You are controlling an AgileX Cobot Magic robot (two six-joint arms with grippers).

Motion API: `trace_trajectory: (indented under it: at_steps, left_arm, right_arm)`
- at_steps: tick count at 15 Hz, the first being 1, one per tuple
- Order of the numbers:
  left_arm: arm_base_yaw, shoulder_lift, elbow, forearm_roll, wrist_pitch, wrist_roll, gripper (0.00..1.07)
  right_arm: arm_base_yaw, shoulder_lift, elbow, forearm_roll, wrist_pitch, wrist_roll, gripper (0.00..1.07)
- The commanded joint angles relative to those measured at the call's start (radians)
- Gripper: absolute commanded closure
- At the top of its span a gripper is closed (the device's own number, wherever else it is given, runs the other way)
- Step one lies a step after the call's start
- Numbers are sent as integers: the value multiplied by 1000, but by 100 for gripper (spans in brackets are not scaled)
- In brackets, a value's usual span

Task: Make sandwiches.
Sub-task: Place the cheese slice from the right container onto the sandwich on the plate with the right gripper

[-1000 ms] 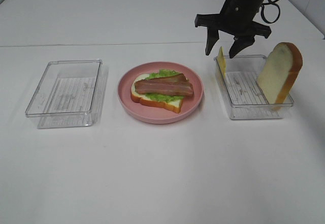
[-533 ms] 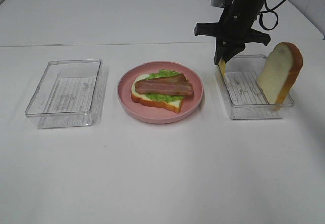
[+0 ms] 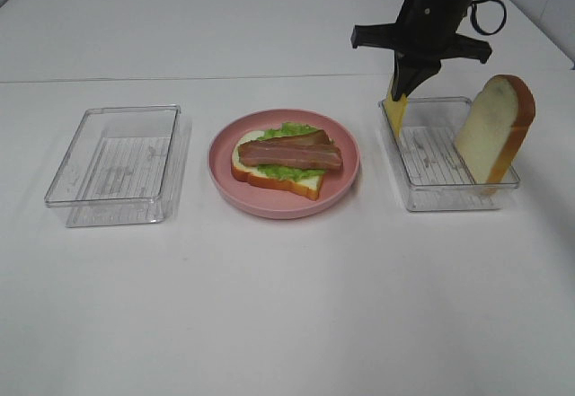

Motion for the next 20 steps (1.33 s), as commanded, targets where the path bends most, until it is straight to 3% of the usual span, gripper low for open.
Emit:
trace_trajectory:
  at_steps: [1, 2, 5, 7, 14, 16, 20]
  left_arm:
    - [1, -23, 2, -3, -9, 4, 23]
    - [1, -23, 2, -3, -9, 4, 23]
    - [1, -23, 2, -3, -9, 4, 23]
    - [1, -23, 2, -3, -9, 4, 23]
    - [1, -23, 2, -3, -9, 4, 23]
    - [1, -23, 2, -3, -9, 4, 23]
    - [1, -23, 2, -3, -9, 4, 23]
  right_arm:
    - [1, -56, -4, 66, 32, -34, 107]
    - [1, -63, -4, 89, 32, -44, 107]
    - [13, -72, -4, 333, 26, -133, 107]
    - [70, -51, -4, 435, -7, -162, 107]
    - [198, 61, -4, 556, -86, -187, 107]
    - [195, 78, -4, 526, -85, -177, 107]
    - [194, 76, -4, 278, -67, -70, 107]
